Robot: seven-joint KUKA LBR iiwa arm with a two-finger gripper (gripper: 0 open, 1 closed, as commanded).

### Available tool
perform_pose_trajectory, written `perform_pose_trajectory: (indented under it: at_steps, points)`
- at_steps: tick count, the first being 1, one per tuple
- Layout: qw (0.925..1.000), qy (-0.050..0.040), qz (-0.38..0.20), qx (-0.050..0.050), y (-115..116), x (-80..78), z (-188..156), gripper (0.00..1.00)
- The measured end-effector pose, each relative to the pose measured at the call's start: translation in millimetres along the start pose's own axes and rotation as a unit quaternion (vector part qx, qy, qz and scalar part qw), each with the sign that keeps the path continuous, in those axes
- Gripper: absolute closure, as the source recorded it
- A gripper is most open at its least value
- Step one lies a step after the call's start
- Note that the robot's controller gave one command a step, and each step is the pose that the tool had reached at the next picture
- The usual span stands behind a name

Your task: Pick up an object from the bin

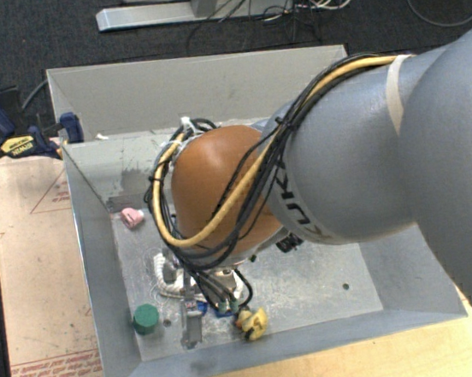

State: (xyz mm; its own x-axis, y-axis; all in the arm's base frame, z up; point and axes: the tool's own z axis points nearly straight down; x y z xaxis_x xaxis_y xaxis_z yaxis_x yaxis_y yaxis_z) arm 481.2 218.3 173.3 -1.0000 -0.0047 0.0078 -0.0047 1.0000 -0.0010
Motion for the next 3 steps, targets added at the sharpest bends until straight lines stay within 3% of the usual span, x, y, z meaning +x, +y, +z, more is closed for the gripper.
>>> perform_pose_trajectory:
  at_steps: [1, 2, 3]
  points:
    - [1.0000, -0.0038, 0.003, -0.001, -1, -2.2, -5, 0.00]
    - [0.9986, -0.0002, -0.054, 0.000, -85, -53.8, 104, 0.00]
    - [0.9980, -0.0062, -0.062, -0.002, -65, -78.9, 16, 0.00]
